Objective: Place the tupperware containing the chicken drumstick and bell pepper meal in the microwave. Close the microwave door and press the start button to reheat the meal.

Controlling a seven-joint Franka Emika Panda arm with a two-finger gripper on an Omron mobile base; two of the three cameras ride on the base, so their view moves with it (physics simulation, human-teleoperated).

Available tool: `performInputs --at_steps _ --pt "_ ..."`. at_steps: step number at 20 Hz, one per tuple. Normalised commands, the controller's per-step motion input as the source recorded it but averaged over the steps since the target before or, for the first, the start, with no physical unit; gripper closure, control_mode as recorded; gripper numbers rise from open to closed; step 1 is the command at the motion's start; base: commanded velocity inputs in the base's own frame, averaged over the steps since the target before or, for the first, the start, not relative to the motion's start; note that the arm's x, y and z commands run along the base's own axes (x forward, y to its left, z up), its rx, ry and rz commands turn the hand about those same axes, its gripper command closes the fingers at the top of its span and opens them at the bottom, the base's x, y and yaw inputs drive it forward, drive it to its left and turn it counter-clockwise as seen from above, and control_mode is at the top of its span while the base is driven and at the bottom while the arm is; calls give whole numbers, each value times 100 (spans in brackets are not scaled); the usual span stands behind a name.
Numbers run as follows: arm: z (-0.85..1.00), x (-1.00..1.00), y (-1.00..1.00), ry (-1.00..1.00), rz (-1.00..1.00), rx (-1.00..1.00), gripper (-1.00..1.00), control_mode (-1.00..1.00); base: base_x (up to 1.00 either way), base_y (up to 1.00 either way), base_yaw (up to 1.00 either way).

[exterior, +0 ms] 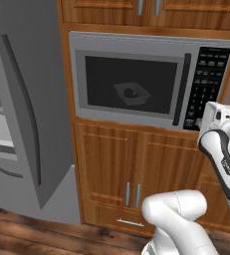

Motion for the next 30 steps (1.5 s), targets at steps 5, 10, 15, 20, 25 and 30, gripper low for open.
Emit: performInputs --at_steps 5,10,15,20,25,30 --pt "-44 13 0 0 0 -2 100 -100 0 0 0" --pt "-32 23 -1 0 0 -1 100 -100 0 0 0" --pt "-14 30 -18 0 0 0 100 -100 0 0 0" --pt "0 23 -35 0 -1 0 100 -100 0 0 0" --pt "-7 27 -25 0 -1 0 100 -100 0 0 0" --pt "-23 34 -2 0 -3 -2 100 -100 0 0 0"
